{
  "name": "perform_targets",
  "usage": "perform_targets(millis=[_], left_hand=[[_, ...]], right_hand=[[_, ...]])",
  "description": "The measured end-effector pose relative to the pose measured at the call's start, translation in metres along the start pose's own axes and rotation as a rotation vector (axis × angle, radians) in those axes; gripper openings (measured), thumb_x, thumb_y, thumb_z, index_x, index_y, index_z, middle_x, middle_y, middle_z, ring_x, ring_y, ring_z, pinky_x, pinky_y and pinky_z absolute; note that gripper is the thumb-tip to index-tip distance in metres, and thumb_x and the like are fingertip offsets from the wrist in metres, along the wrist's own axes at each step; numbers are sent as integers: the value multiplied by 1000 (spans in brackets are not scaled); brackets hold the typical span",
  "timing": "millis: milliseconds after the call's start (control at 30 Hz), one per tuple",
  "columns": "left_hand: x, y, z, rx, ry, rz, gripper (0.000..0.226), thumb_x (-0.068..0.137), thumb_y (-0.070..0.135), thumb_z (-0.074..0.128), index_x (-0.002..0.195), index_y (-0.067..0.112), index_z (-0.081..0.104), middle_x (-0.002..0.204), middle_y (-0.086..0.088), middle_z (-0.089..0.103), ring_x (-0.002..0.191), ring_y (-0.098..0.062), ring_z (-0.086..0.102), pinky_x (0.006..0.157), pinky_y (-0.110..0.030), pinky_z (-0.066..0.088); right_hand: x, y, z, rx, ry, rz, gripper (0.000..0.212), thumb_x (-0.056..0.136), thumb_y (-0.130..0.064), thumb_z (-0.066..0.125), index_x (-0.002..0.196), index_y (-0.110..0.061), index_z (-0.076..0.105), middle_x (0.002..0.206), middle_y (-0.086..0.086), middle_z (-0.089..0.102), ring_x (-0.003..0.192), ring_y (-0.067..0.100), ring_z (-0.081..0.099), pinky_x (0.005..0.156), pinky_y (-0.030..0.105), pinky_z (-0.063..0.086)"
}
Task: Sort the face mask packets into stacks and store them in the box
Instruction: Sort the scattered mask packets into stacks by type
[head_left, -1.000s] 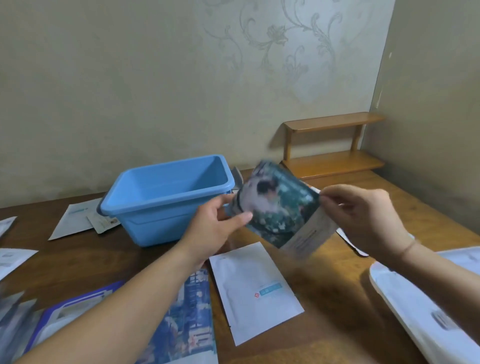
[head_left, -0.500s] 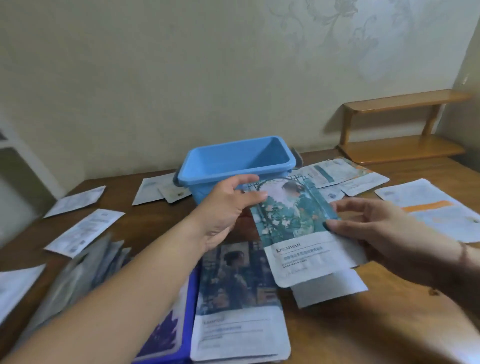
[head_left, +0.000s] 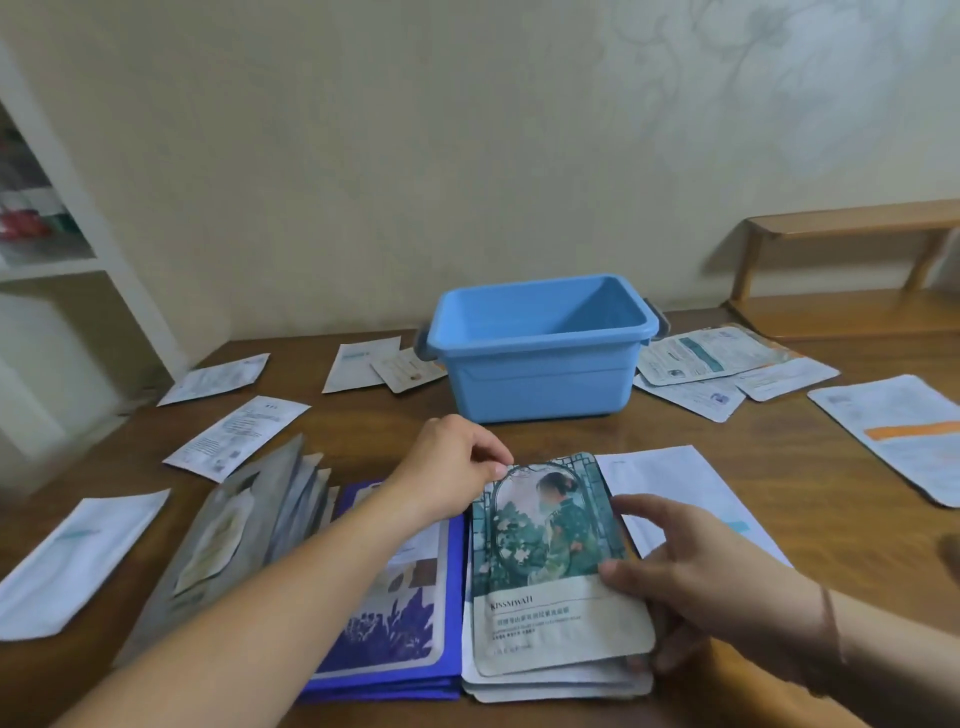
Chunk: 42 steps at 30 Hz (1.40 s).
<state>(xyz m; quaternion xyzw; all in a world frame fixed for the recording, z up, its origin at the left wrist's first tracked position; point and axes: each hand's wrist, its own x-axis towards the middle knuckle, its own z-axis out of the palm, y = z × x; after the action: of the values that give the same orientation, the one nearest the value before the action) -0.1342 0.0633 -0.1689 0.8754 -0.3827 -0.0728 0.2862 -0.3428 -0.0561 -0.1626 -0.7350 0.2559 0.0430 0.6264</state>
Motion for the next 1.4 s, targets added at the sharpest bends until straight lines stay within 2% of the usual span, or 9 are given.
perform_targets(millis=[133,267,467,567,700,833,1000,1267,1400], left_hand=[[2,-1,0,49,24,21,9,85,26,75,94,28,79,98,13,73,95,-1,60,81,-15,40],[3,-1,1,58,-10,30,10,86,27,74,94,27,79,98,12,74,97,-3,61,83,-20,41],[3,-3,0,109,-81,44,13,89,32,69,96,26,78,101,13,72,98,-2,60,90,-26,47],[8,7,3,171,-7,139,18,91,34,65,103,24,74,101,11,69,96,-3,59,88,-29,50],[26,49,15,232,-41,317,28,92,43,58,112,26,69,110,11,65,105,-6,57,93,-32,48],[58,89,42,299,-175,333,39,92,48,56,124,27,61,127,8,59,120,-12,52,102,-35,44],[93,118,78,216,-266,280,51,94,46,54,141,27,48,146,6,46,132,-10,43,108,-27,36],[110,128,103,105,-288,212,59,92,44,59,145,25,43,147,4,45,132,-10,44,109,-32,40],[108,125,104,-99,-296,99,84,88,40,67,155,26,17,154,1,38,133,-12,46,108,-34,44]], right_hand=[[-4,-4,1,-155,-62,10,68,91,-15,64,144,-29,24,63,7,72,48,23,66,42,28,51],[-6,-8,0,-420,-48,-61,52,87,-28,66,124,-40,33,68,-1,74,57,20,70,53,30,56],[-11,-9,-3,-412,-115,-95,37,89,-34,63,114,-53,43,69,2,75,50,15,63,58,33,58],[-7,-8,-17,-499,-48,-101,42,89,-45,60,127,-42,43,68,-1,74,55,15,67,63,32,59],[16,-16,-63,-861,204,-141,46,88,-53,58,131,-35,53,62,-14,63,53,-2,59,50,10,41],[79,-22,-139,-1264,511,-261,35,96,-38,51,131,-33,54,111,-6,68,94,15,64,73,24,52],[155,-20,-207,-1461,506,-275,35,90,-30,56,124,-24,57,127,-1,59,116,22,53,87,38,53],[181,-5,-222,-1690,338,-493,18,94,-22,53,111,-21,57,107,3,65,92,25,63,68,33,53],[156,5,-228,-1547,430,-707,9,92,-23,54,97,-19,60,91,1,68,73,23,65,54,28,46]])
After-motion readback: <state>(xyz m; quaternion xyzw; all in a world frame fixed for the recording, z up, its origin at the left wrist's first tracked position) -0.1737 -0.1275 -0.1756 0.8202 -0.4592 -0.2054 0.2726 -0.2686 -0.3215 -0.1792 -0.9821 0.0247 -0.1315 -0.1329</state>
